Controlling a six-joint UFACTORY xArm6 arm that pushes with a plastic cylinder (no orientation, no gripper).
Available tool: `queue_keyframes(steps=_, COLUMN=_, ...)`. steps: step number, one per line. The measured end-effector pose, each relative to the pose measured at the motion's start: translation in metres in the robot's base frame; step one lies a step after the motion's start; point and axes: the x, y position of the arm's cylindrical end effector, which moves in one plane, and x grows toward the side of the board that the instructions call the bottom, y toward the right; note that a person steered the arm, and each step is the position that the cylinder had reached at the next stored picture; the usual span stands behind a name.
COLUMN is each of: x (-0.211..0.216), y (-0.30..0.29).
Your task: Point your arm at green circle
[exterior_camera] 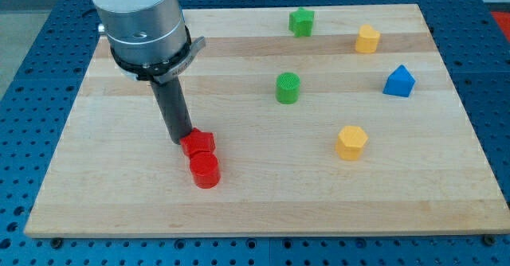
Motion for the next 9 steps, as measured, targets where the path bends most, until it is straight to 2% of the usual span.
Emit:
queue_keyframes(steps=4, x=-0.035, y=-0.01)
queue_keyframes(steps=6, x=-0.037, y=0.046)
queue_keyframes(steps=9, x=-0.031, y=0.093)
